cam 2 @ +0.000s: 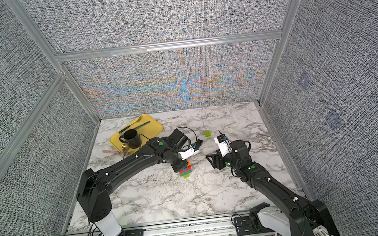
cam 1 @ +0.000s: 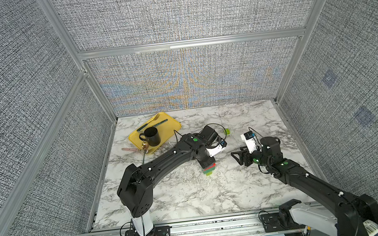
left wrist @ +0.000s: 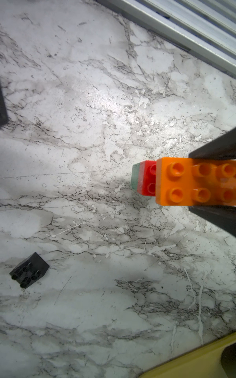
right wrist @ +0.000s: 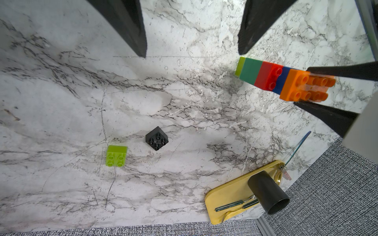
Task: Assemble a carrot with lego
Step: Assemble the lego brick with the lego brick.
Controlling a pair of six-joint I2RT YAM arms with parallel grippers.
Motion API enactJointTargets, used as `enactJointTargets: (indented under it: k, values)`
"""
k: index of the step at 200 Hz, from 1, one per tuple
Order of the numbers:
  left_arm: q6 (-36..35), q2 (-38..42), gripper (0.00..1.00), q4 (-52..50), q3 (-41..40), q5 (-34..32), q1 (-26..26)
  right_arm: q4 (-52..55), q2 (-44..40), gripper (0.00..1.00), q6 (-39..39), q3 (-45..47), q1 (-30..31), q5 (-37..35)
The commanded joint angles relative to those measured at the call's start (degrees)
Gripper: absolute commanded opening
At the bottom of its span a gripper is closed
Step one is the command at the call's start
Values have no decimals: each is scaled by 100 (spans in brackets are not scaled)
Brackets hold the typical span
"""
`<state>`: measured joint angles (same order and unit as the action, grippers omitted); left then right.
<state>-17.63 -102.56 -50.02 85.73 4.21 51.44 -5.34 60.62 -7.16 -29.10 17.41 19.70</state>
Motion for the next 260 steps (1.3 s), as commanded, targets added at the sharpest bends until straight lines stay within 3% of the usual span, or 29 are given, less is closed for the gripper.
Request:
enactJointTargets:
  k: [1, 50, 122, 169, 260]
  values:
    - [-354, -115, 16, -657, -105, 79, 9, -28, 18, 72, 5, -68, 6, -6]
    - [-382, -170, 16, -624, -99, 168, -2, -28, 62, 72, 23, -82, 4, 9]
    - [110, -203, 16, -704, -102, 128, -96, -36, 65, 72, 22, -59, 6, -6]
    - [-81, -516, 16, -925, -60, 171, -222, -103, 66, 72, -49, -48, 10, 20]
    - [-806, -152, 26, -861, 364, 203, -222, -121, 34, 72, -76, -27, 35, -16]
